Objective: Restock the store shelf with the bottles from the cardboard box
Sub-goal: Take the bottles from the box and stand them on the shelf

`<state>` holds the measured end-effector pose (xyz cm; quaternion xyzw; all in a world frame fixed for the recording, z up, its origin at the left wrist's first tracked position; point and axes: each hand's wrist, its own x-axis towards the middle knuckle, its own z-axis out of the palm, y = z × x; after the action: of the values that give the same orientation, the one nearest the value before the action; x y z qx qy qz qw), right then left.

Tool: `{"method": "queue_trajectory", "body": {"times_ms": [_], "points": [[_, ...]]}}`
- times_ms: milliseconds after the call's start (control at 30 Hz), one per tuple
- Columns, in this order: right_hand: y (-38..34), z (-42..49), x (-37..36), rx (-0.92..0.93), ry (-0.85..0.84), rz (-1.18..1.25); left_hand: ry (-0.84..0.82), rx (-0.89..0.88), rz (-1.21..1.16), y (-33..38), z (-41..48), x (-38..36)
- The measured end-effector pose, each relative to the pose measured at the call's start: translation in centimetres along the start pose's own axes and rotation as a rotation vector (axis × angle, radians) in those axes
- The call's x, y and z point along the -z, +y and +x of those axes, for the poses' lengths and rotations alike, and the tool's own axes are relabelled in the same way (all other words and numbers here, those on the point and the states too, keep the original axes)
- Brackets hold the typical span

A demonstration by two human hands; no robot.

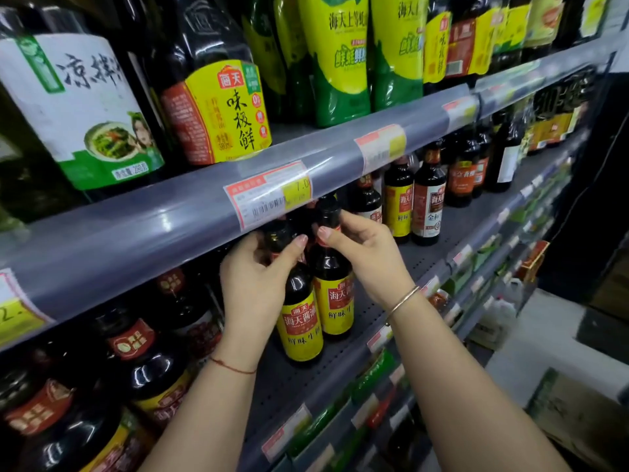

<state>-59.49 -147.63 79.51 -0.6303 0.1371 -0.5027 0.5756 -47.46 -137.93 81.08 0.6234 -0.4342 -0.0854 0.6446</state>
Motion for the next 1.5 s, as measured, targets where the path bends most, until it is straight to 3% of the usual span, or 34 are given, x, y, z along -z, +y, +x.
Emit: {"method": "queue_trajectory", "body": {"times_ms": [567, 700, 933, 1500], "points": [[2.1, 2.3, 0.0, -0.099, -0.062, -0.076, 0.098, -0.027, 0.060, -0.7, -0.3, -0.4], [2.2, 2.1, 0.4, -0.121, -0.066, -0.130, 0.062, -0.043, 0.122, -2.1, -1.4, 0.1], [5.8, -2.9, 3.6, -0.245, -0.224, -0.220, -0.134, 0.138, 0.144, -5.6, -5.8, 1.0], [9.5, -4.4, 4.8, -0.241, -0.091, -0.314, -0.055, 0.213, 0.068, -9.5, -7.5, -2.0]]}}
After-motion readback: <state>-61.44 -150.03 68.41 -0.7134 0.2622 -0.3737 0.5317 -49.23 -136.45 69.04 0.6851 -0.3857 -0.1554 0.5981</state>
